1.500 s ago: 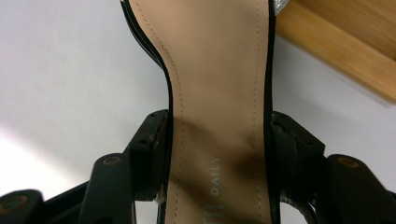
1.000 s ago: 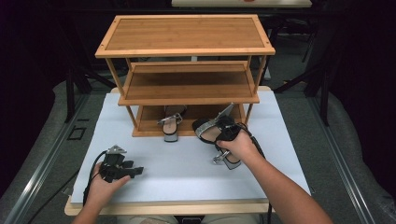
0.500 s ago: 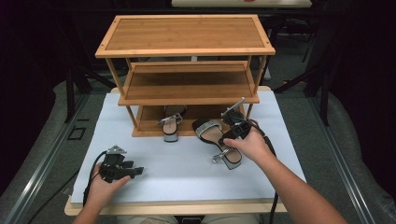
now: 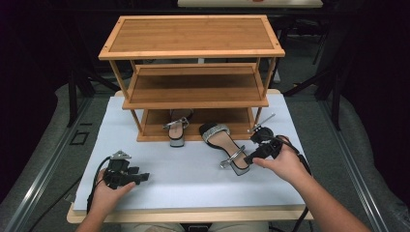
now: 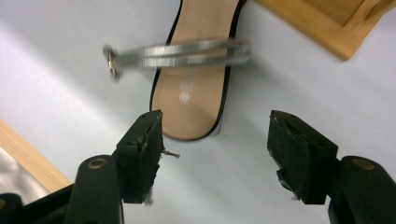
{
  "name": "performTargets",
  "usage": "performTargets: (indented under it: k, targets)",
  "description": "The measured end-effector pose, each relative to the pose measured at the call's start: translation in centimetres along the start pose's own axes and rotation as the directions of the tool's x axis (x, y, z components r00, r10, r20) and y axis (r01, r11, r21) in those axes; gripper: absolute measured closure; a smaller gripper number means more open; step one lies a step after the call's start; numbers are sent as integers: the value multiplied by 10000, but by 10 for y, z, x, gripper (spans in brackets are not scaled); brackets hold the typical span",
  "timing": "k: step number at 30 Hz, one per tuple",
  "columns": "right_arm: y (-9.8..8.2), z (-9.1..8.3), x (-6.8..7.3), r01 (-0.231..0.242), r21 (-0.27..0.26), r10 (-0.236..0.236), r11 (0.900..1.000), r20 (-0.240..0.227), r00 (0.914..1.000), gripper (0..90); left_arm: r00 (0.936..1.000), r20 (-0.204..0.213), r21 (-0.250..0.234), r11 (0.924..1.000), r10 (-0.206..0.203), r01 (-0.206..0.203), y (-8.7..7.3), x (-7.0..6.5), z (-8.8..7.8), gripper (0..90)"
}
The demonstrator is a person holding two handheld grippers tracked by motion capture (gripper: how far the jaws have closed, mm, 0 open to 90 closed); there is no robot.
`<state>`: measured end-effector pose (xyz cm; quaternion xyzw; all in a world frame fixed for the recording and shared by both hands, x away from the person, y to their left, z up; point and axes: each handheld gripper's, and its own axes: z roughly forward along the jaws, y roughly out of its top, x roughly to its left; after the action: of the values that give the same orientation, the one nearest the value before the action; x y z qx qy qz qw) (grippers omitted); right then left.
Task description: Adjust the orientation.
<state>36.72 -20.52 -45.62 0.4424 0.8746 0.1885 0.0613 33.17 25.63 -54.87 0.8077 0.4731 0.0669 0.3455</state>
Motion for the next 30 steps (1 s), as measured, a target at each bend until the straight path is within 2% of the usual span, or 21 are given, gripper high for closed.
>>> performTargets:
  k: [3, 5, 13, 15, 18, 21, 24, 27, 30]
  targets:
    - [-10, 7, 3, 53, -135, -52, 9999, 85, 10000, 359, 10000, -22, 18, 10000, -13, 13, 0, -1, 0, 416]
    - [-16, 13, 3, -5, -186, 4, 9998, -54, 10000, 360, 10000, -40, 24, 10000, 5, -5, 0, -1, 1, 416]
    - [-30, 36, 9, 389, -179, -396, 9991, -365, 9985, 349, 10000, -60, 36, 10000, 2, -2, 0, 0, 1, 415]
    - [-31, 42, 8, 437, -205, -444, 9988, -352, 9984, 346, 10000, -64, 31, 10000, -3, 3, 0, 0, 1, 416]
    - [-31, 49, 8, 510, -517, -528, 9974, -351, 9980, 346, 10000, -73, 33, 10000, 6, -6, 0, 0, 1, 416]
    - [-29, 57, 9, 583, -669, -613, 9961, -438, 9972, 374, 10000, -96, 30, 10000, -22, 22, 0, 0, 1, 416]
    - [-27, 60, 14, 834, -676, -832, 9942, 53, 9965, 408, 10000, -79, 22, 10000, -36, 36, 0, 1, 1, 416]
    - [-25, 59, 18, 767, -690, -795, 9947, -389, 9961, 411, 10000, -80, 15, 10000, -32, 33, 0, 1, 1, 416]
    - [-25, 59, 27, 939, -708, -970, 9931, -406, 9945, 418, 10000, -93, 16, 10000, -35, 35, 0, 0, 2, 415]
